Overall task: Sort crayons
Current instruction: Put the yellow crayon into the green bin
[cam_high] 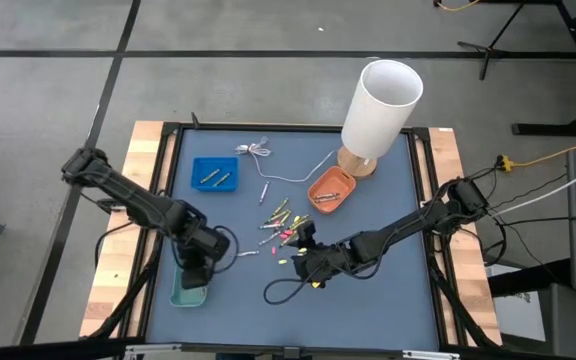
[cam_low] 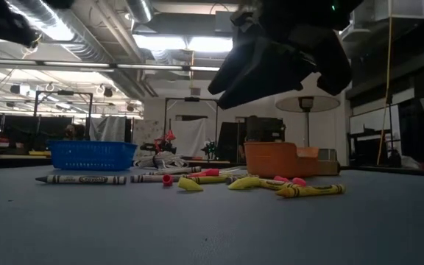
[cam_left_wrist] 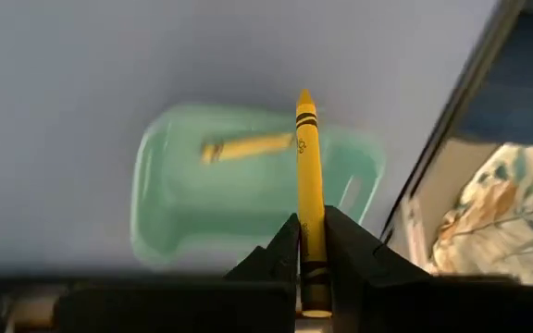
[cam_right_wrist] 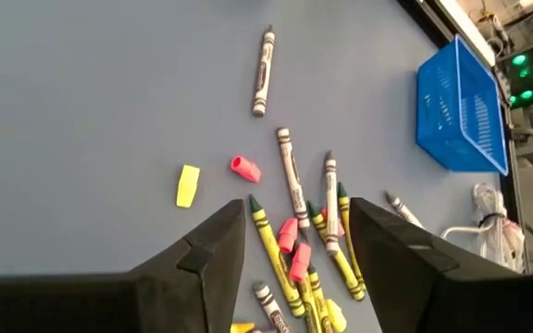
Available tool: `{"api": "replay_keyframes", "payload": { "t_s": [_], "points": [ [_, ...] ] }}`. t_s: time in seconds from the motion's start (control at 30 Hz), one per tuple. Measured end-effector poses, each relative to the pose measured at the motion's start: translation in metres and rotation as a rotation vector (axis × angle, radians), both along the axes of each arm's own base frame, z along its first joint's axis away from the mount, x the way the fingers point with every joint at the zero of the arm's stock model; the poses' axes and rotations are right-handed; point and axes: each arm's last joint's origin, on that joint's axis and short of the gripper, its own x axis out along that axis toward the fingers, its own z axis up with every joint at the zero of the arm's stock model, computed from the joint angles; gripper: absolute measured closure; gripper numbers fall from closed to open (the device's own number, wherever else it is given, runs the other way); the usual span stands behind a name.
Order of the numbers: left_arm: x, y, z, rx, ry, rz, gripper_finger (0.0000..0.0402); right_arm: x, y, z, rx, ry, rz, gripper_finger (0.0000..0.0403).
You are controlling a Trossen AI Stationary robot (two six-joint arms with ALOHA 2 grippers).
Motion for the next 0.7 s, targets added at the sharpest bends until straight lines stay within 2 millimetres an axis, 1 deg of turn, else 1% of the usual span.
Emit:
{"api": "replay_keyframes", "payload": {
  "t_s": [0.17,0.33,0.5,0.7],
  "points": [
    [-0.016,-0.008,0.001,0.045,0.094,0.021,0.0386,-0.003,-0.001,-0.002,0.009,0.030,-0.022,0.0210],
    [-0.023,-0.019,0.001,0.066,0.113,0.053,0.0386,-0.007,-0.003,-0.007,-0.005,0.092,-0.040,0.0210],
    [-0.028,-0.026,0.000,0.138,0.091,0.114,0.0378,-0.017,-0.006,-0.014,-0.025,0.219,-0.020,0.0210],
    [-0.032,-0.030,0.000,0.153,0.106,0.181,0.0347,-0.025,-0.005,-0.019,0.110,0.354,0.012,0.0210]
  ]
}}
